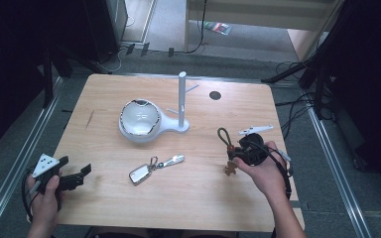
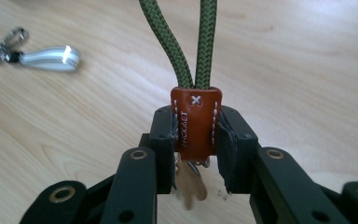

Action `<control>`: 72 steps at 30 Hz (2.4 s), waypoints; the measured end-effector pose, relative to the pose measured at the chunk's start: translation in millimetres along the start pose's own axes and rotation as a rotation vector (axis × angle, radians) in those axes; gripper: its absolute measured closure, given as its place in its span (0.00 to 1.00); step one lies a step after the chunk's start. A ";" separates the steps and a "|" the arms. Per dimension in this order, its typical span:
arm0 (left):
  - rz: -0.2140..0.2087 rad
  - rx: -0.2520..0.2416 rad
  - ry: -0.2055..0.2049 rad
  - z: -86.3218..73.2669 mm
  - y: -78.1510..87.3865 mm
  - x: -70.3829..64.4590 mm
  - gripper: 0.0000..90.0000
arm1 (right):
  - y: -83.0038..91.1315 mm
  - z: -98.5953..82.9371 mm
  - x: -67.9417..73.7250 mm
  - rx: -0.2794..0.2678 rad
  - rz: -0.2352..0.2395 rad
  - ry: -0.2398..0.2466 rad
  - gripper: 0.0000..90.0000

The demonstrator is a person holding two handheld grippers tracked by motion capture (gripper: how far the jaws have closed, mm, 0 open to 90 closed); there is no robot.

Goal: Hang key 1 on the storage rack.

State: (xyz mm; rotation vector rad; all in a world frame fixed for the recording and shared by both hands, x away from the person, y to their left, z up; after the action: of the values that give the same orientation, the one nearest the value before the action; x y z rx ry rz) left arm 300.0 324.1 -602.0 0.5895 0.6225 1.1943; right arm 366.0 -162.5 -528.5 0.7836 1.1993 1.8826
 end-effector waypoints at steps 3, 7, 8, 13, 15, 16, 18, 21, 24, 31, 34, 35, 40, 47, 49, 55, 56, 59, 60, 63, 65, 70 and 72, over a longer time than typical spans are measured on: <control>-0.002 0.000 0.000 0.0 0.0 0.0 0.09 | 8.0 9.5 1.9 -0.060 0.020 -0.016 0.78; -0.004 -0.003 0.005 0.1 0.2 0.4 0.09 | 15.8 21.9 0.4 -0.146 0.027 -0.028 0.78; -0.004 -0.004 0.006 0.2 0.2 0.5 0.09 | 17.0 24.8 0.7 -0.165 0.036 -0.030 0.78; -0.005 -0.005 0.006 0.3 0.2 0.5 0.09 | 22.0 36.8 2.9 -0.230 0.065 -0.038 0.78; -0.005 -0.004 0.007 0.2 0.1 0.5 0.09 | 23.3 40.9 4.2 -0.246 0.074 -0.043 0.78; -0.005 -0.004 0.007 0.2 0.1 0.5 0.09 | 23.8 43.1 4.7 -0.252 0.075 -0.039 0.78; -0.004 -0.004 0.007 0.3 0.1 0.6 0.09 | 25.6 48.0 5.6 -0.273 0.078 -0.045 0.78; -0.005 -0.004 0.007 0.3 0.1 0.5 0.09 | 28.2 55.7 8.7 -0.301 0.096 -0.048 0.78; -0.005 -0.004 0.007 0.2 0.2 0.5 0.09 | 30.5 63.8 12.0 -0.326 0.107 -0.045 0.78; -0.006 -0.005 0.007 0.4 0.1 0.5 0.09 | 35.0 82.3 17.7 -0.393 0.117 -0.043 0.78; -0.009 -0.005 0.007 0.3 0.0 0.5 0.09 | 36.8 90.4 19.5 -0.422 0.116 -0.045 0.78; -0.009 -0.005 0.007 0.3 0.0 0.5 0.09 | 37.3 93.0 20.2 -0.431 0.116 -0.044 0.78; -0.018 -0.001 0.009 0.0 0.3 0.4 0.09 | 37.7 104.3 22.5 -0.451 0.126 -0.046 0.77; -0.018 -0.001 0.009 0.1 0.2 0.6 0.09 | 40.3 118.6 23.3 -0.481 0.161 -0.055 0.77; -0.018 -0.001 0.009 0.1 0.2 0.6 0.09 | 40.5 122.7 23.9 -0.488 0.172 -0.052 0.77; -0.020 0.001 0.008 -0.1 0.3 0.5 0.09 | 38.8 134.2 28.1 -0.496 0.196 -0.041 0.77; -0.020 0.001 0.008 -0.1 0.3 0.5 0.09 | 37.7 136.1 28.1 -0.497 0.198 -0.042 0.77; -0.020 0.001 0.008 -0.1 0.3 0.5 0.09 | 33.9 141.1 28.3 -0.494 0.212 -0.045 0.77; -0.021 0.001 0.008 -0.1 0.3 0.5 0.09 | 32.4 142.5 28.4 -0.493 0.217 -0.046 0.77; -0.022 0.001 0.009 -0.1 0.3 0.4 0.09 | 25.8 145.7 28.6 -0.478 0.222 -0.043 0.77; -0.022 0.001 0.008 -0.1 0.3 0.4 0.09 | 21.9 147.4 29.1 -0.469 0.232 -0.051 0.77; -0.023 0.002 0.008 -0.1 0.3 0.5 0.09 | 13.0 150.8 31.3 -0.448 0.262 -0.055 0.77; -0.023 0.001 0.011 -0.1 0.3 0.5 0.09 | 9.7 151.5 32.3 -0.435 0.273 -0.058 0.77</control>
State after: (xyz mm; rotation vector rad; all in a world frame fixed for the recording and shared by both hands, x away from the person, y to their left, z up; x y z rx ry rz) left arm 299.8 324.6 -602.0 0.5760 0.6377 1.1758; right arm 468.6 -68.3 -460.2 0.7779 0.6312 2.2206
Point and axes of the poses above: each handheld gripper's, and its own axes: y roughly backward along the jaws, z roughly out of its top, x roughly to its left, the point moved 10 cm from there along -y, roughly forward along the jaws, and after that the axes turned 15 degrees about x, right-handed, at the moved point
